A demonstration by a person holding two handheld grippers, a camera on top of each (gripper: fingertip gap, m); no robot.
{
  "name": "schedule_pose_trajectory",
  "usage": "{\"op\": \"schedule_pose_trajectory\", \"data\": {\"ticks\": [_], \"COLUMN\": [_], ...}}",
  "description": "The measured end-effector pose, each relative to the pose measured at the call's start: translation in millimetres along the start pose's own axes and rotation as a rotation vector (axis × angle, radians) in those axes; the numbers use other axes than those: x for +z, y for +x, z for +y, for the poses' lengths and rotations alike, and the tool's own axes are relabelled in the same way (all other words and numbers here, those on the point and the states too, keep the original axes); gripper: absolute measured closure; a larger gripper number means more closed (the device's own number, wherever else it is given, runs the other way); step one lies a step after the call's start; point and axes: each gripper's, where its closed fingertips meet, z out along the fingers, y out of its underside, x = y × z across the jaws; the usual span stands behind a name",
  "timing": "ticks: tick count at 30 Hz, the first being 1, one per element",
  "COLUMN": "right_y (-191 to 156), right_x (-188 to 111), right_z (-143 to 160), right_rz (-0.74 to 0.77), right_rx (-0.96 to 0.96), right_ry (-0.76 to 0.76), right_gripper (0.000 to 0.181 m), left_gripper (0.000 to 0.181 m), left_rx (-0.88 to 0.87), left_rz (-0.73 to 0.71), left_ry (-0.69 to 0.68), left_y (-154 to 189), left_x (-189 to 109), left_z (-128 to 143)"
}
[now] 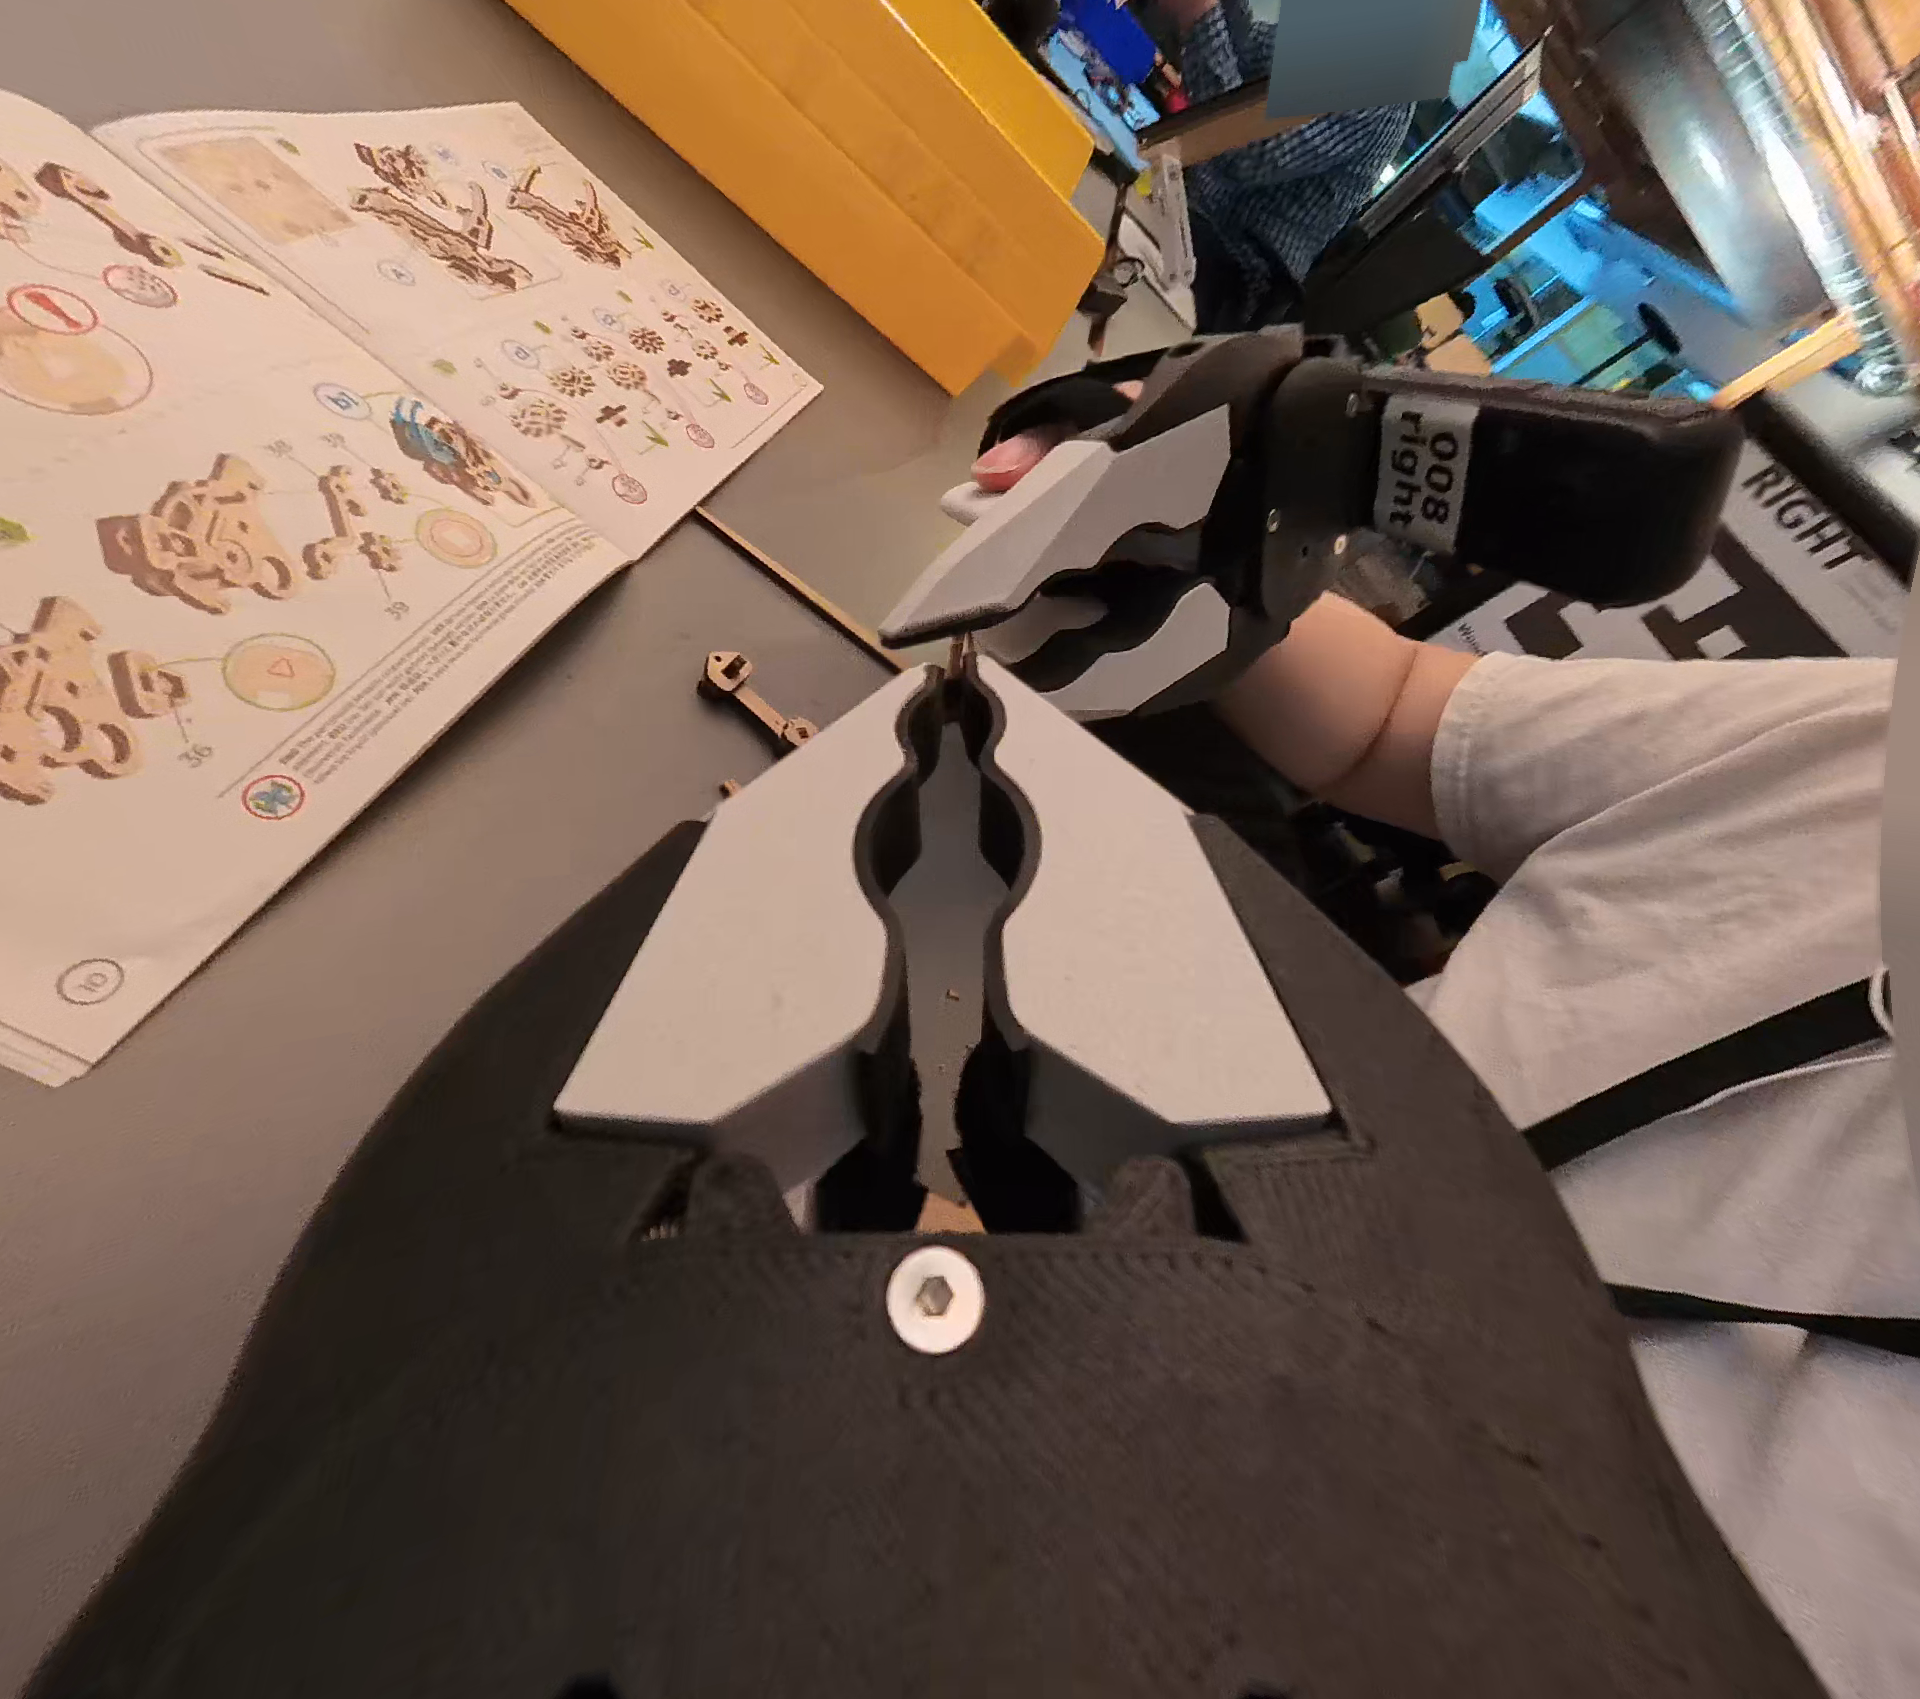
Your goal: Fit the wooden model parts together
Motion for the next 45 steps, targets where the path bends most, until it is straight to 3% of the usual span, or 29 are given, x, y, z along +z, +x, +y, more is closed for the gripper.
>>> {"op": "schedule_pose_trajectory", "data": {"ticks": [5,7,12,21,27,34,45], "right_y": [-1,-2,-4,-5,8,18,0], "right_x": [-2,-2,-2,1,-9,-9,4], "right_z": [-1,2,2,7,14,59,65], "right_rz": [-0.018,-0.015,-0.028,-0.023,-0.046,-0.134,-0.255], "right_rx": [-0.008,-0.025,-0.033,-0.049,0.072,0.366,0.412], "right_ry": [0.024,0.015,0.028,0.012,0.045,0.015,-0.056], "right_gripper": [0.167,0.167,0.166,0.166,0.16,0.165,0.168], "left_gripper": [0.168,0.18,0.174,0.181,0.181,0.181,0.181], "left_rx": [0.048,0.05,0.031,-0.012,-0.039,-0.077,-0.08], "left_rz": [-0.029,-0.008,-0.009,0.011,-0.003,-0.046,-0.055], "left_ry": [-0.074,-0.09,-0.095,-0.086,-0.042,-0.013,-0.03], "left_y": [-2,1,-2,-2,-7,-19,-27], "left_x": [2,2,1,1,-8,-19,-22], "left_z": [10,13,14,14,5,-2,-2]}}
